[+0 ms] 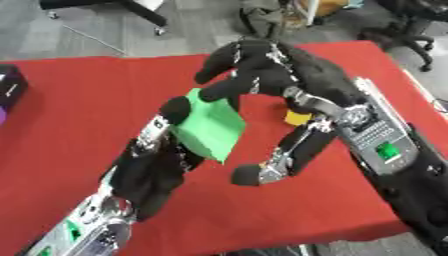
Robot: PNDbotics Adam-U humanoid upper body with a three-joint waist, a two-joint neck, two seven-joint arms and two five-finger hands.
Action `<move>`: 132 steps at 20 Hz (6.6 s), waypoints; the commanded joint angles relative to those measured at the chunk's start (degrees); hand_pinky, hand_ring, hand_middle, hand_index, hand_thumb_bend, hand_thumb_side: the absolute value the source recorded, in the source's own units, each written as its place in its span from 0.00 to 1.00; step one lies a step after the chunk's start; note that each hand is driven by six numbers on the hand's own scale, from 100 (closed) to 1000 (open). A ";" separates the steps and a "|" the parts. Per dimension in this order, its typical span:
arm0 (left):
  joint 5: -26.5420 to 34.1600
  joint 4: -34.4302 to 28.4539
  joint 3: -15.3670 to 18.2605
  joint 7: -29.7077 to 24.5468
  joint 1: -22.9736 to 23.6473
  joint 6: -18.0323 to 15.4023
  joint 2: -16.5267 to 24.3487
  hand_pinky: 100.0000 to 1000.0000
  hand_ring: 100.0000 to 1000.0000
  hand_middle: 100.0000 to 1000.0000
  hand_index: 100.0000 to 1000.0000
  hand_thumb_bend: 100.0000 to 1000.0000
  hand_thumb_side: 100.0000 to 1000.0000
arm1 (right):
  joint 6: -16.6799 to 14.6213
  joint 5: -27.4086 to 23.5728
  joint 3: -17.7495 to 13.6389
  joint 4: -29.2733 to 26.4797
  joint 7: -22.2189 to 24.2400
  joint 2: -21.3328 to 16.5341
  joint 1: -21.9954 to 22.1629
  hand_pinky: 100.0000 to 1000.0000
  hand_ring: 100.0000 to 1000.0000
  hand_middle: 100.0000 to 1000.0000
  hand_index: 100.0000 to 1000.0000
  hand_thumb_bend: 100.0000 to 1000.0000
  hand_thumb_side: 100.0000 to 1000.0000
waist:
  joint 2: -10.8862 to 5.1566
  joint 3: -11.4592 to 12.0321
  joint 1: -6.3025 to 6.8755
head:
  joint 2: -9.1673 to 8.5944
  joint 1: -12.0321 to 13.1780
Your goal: Pick up the objects with one hand, pass them to the other hand, and then place them into the box on the other side of the table.
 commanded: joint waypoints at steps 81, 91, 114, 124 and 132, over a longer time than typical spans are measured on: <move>-64.01 17.76 15.22 29.39 -11.28 28.09 18.20 0.84 0.73 0.60 0.67 0.34 0.00 | 10.08 5.40 -15.69 11.38 -6.24 -10.62 9.06 0.91 0.81 0.79 0.98 0.45 0.51 | -2.24 -5.27 0.76 | -0.23 -5.05; -72.92 2.35 -0.19 19.92 -10.32 18.62 4.93 0.87 0.73 0.58 0.63 0.25 0.00 | 18.30 13.02 -17.22 26.78 3.00 -12.89 2.55 0.95 0.82 0.82 0.99 0.45 0.46 | -1.33 -0.70 1.07 | -1.36 -11.64; -53.76 -3.18 6.08 -1.24 -7.06 -2.54 1.48 0.91 0.73 0.55 0.59 0.18 0.11 | 8.35 29.92 -19.95 60.62 0.86 -9.67 -6.56 0.94 0.82 0.80 0.99 0.45 0.48 | 0.09 3.29 1.24 | -2.21 -17.55; -48.05 -3.18 10.84 -10.62 -5.02 -11.92 3.12 0.91 0.73 0.55 0.58 0.17 0.12 | 8.14 33.15 -20.85 62.63 -8.52 -9.07 -7.60 0.90 0.77 0.69 0.93 0.42 0.47 | 1.09 4.61 1.27 | -2.65 -19.29; -46.25 -3.18 13.97 -17.66 -3.65 -14.99 3.61 0.91 0.73 0.55 0.58 0.18 0.13 | 8.53 29.89 -20.38 58.91 -15.87 -8.51 -7.48 0.82 0.66 0.45 0.64 0.30 0.38 | 0.91 4.59 1.19 | -2.90 -19.38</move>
